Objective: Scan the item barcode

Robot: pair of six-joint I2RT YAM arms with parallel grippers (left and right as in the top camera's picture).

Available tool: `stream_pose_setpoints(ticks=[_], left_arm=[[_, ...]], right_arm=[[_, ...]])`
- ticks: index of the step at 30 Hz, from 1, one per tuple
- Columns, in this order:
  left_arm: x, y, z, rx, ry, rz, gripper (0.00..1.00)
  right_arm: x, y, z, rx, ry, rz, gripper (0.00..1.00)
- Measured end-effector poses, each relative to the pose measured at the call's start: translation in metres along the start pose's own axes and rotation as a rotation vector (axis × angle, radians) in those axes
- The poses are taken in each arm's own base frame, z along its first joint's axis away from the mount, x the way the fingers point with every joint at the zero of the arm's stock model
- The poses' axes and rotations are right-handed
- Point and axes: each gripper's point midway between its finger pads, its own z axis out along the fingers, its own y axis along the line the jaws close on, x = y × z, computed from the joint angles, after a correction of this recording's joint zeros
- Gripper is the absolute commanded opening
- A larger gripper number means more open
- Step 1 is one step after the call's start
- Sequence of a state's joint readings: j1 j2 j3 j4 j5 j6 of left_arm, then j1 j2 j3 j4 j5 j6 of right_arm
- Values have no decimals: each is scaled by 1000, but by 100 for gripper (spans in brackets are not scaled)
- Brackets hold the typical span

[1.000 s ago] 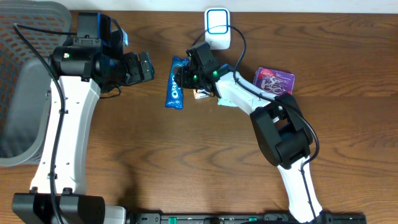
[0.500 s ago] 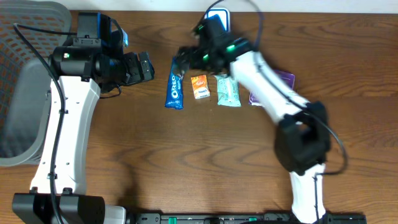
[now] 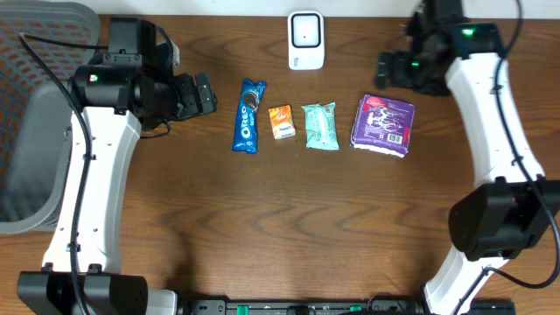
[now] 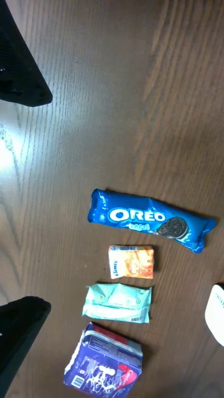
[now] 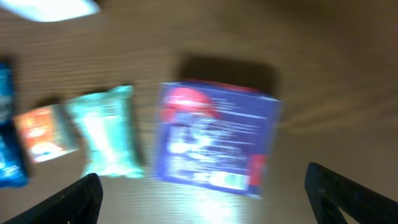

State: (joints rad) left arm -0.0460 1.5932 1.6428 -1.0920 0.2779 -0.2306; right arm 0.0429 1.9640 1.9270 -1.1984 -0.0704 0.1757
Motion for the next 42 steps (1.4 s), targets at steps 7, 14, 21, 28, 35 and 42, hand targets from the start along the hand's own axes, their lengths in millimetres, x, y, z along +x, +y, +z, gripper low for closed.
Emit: stream_pose_setpoints(ticks=[7, 14, 21, 28, 35, 42], left_arm=[[0, 0, 0, 0, 0, 0, 98], [0, 0, 0, 0, 0, 0, 98], [0, 0, 0, 0, 0, 0, 98], [0, 0, 0, 0, 0, 0, 98], [0, 0, 0, 0, 0, 0, 98], [0, 0, 0, 0, 0, 0, 98]], right_arm=[[19, -63, 39, 81, 72, 100, 99], [45, -65, 84, -68, 120, 140, 98], [61, -53, 110, -218, 119, 152, 81], [68, -49, 123, -260, 104, 141, 37], [64, -45, 119, -283, 100, 146, 6], [44, -51, 96, -206, 84, 129, 1]])
